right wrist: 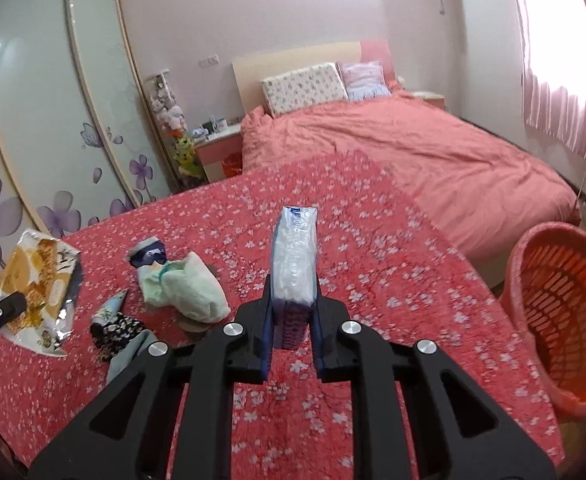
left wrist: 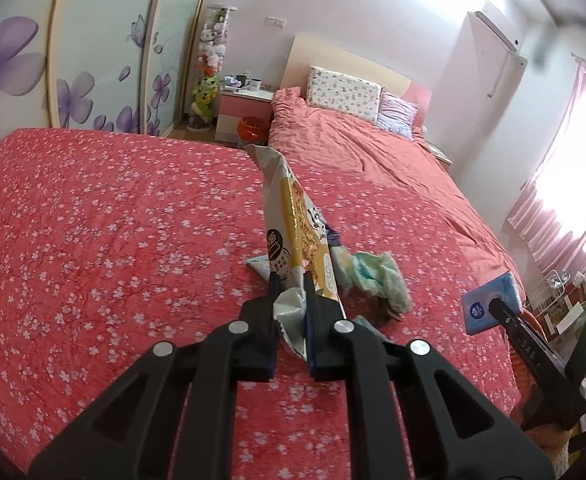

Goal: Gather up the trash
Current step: 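Grasp the blue tissue pack with the right tool while the left tool holds the wrapper, then carry wrapper and tissue pack to the orange basket and open both tools, then move both open tools back over the bedspread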

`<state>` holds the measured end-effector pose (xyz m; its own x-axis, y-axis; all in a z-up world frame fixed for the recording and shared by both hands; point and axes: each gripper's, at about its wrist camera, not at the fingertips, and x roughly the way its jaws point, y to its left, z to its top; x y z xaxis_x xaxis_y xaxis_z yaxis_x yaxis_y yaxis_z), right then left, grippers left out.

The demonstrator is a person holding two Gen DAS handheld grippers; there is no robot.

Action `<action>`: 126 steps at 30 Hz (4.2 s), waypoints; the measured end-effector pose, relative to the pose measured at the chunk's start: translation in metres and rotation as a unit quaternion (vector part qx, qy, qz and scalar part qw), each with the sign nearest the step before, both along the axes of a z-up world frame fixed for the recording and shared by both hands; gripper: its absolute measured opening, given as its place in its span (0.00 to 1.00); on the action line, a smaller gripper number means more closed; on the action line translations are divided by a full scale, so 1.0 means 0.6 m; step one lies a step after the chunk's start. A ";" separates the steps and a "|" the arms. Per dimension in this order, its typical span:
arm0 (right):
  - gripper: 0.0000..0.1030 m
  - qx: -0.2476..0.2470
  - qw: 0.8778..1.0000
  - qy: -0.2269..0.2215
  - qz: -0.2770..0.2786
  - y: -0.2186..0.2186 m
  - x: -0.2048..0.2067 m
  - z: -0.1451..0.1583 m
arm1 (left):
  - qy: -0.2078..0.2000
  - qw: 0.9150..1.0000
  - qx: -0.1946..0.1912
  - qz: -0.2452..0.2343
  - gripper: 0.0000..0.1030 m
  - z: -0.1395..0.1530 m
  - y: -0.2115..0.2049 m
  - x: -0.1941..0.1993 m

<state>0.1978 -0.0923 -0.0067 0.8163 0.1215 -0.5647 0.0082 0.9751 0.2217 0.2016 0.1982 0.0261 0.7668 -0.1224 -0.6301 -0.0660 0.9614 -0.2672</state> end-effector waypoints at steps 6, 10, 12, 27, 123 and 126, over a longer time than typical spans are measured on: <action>0.15 0.004 1.000 -0.022 -0.006 -0.022 -0.031 0.020 | -0.006 1.000 0.005 -0.022 0.11 0.010 -0.046 -0.009; 0.15 -0.010 0.999 -0.039 -0.022 -0.041 -0.051 0.029 | -0.009 0.999 0.007 -0.041 0.11 0.015 -0.078 -0.008; 0.15 -0.016 0.998 -0.045 -0.028 -0.049 -0.058 0.034 | -0.010 0.999 0.008 -0.050 0.11 0.017 -0.093 -0.008; 0.15 -0.026 0.995 -0.075 -0.055 -0.117 -0.115 0.041 | -0.012 0.993 0.006 -0.120 0.11 0.019 -0.219 -0.014; 0.43 -0.030 0.995 0.006 -0.093 -0.180 -0.107 -0.028 | 0.042 0.997 0.059 0.020 0.57 -0.077 -0.110 0.047; 0.43 -0.037 0.996 0.011 -0.076 -0.153 -0.098 -0.032 | 0.059 0.997 0.038 0.040 0.57 -0.087 -0.065 0.065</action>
<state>0.1392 -0.1840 -0.0257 0.8092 -0.0443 -0.5859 0.1606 0.9758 0.1480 0.2404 0.1594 -0.0260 0.6929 -0.0129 -0.7209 -0.1691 0.9690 -0.1799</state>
